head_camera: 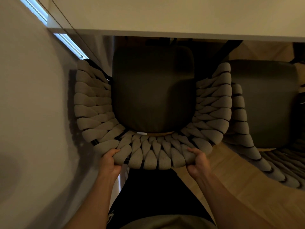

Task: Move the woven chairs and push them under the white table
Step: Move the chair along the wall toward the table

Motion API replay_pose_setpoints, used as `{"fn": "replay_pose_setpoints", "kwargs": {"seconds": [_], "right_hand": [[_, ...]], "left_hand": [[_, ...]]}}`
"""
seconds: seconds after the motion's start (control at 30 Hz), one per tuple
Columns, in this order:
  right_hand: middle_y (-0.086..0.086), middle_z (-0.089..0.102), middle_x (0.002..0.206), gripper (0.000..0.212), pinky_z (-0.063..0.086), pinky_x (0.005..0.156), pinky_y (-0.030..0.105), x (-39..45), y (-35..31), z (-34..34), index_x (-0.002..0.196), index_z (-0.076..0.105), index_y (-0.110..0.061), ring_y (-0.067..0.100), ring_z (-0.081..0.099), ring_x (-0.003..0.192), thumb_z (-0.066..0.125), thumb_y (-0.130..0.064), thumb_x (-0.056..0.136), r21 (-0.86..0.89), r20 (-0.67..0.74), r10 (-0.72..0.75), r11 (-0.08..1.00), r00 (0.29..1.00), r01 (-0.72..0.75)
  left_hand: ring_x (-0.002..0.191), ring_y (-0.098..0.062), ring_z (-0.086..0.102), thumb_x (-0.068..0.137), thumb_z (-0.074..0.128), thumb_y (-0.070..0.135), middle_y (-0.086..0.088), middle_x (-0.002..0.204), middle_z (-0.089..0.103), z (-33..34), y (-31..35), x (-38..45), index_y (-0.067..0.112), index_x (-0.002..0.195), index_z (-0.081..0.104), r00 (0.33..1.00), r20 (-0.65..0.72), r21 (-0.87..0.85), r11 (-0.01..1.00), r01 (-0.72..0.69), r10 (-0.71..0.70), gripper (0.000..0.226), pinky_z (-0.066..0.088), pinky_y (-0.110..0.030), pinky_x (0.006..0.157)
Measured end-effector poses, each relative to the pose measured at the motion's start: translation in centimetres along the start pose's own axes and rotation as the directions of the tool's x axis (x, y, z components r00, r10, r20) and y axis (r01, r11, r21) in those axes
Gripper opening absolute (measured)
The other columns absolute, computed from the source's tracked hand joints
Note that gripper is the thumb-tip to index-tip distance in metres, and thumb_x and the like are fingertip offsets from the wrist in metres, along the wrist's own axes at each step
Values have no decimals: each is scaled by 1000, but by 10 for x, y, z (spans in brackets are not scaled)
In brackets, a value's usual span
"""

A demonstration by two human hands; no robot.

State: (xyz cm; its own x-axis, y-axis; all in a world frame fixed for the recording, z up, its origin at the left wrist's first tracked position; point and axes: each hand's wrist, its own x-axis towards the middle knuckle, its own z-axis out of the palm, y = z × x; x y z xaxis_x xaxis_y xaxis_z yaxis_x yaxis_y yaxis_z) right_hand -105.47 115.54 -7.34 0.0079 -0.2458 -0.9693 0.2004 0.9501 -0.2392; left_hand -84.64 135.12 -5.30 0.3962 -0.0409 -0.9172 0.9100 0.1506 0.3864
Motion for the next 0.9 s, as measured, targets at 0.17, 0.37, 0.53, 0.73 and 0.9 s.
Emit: {"fn": "replay_pose_setpoints", "kwargs": {"seconds": [0.17,0.37,0.53,0.73,0.9], "right_hand": [[16,64,130,53,58,84,50,8,-20,30,132,59,-7,37,64,115,66,8,82,-13,-3,-17,1000,1000,17],[14,63,127,43,55,89,52,7,-33,64,122,61,-10,37,63,113,68,6,83,-68,-5,-20,998,1000,20],[14,59,128,52,53,97,54,9,-40,89,130,55,-9,36,61,112,69,4,82,-102,-36,-53,994,998,49],[15,58,128,57,51,100,54,15,-56,107,135,50,-12,35,60,114,69,3,83,-153,-59,-68,987,996,59],[16,57,132,63,53,96,53,17,-60,111,141,49,-10,36,61,111,69,3,83,-183,-87,-71,982,994,54]], "left_hand": [[92,-27,66,95,43,-5,-14,108,67,20,12,11,1,129,59,999,24,7,1000,30,-30,39,60,-31,55],[97,-30,65,92,45,-3,-20,124,63,32,36,26,-2,139,53,999,-16,67,997,41,-40,48,62,-35,59],[96,-29,67,90,47,-4,-21,128,63,49,57,41,-2,136,56,999,-45,108,994,33,-29,47,61,-37,65],[88,-28,66,93,45,-4,-18,106,66,75,67,47,-3,120,62,999,-31,114,992,47,-43,32,58,-35,60],[86,-27,66,93,44,-5,-16,100,66,78,68,47,-5,131,56,999,-34,133,991,32,-28,40,59,-29,53]]}}
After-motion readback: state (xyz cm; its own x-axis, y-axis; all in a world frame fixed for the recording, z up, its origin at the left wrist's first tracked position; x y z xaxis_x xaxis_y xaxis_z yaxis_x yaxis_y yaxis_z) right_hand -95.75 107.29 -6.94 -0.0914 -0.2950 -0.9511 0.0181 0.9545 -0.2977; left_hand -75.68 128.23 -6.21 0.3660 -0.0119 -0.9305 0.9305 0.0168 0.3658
